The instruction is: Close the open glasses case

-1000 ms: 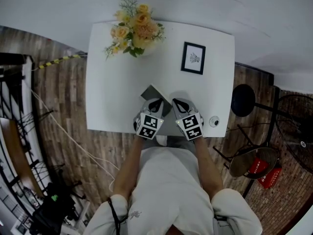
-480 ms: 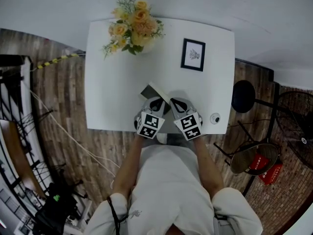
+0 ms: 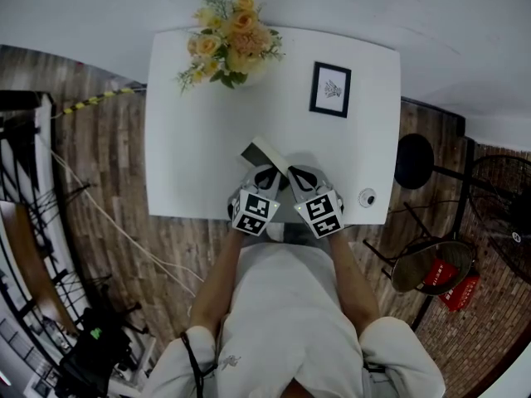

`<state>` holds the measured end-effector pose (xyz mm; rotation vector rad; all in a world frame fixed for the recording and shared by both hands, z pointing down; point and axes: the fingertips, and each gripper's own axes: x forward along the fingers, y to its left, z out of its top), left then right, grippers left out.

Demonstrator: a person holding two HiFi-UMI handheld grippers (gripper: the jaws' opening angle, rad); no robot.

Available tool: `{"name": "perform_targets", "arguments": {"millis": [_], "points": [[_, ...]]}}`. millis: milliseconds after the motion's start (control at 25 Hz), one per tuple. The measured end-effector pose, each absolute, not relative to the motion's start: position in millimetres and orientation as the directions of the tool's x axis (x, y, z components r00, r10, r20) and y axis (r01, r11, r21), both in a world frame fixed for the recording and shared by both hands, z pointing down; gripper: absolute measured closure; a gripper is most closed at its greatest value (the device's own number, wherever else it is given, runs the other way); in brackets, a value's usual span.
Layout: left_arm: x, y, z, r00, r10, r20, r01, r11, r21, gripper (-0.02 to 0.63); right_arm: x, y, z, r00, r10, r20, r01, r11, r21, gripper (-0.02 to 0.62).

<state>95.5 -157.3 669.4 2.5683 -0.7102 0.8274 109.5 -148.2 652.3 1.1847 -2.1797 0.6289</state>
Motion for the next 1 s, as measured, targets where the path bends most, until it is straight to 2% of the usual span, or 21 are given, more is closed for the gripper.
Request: {"name": "perform_targets", "arguments": {"millis": [1000], "points": [[70.4,-147.0,676.3,0.691,-0.356,0.629,-0.573,-0.800,0.178,0.586,83.8,-132.1,657.3,-0.461,-0.552,0.695,-0.833,0.540,-0.123,0.592]]}}
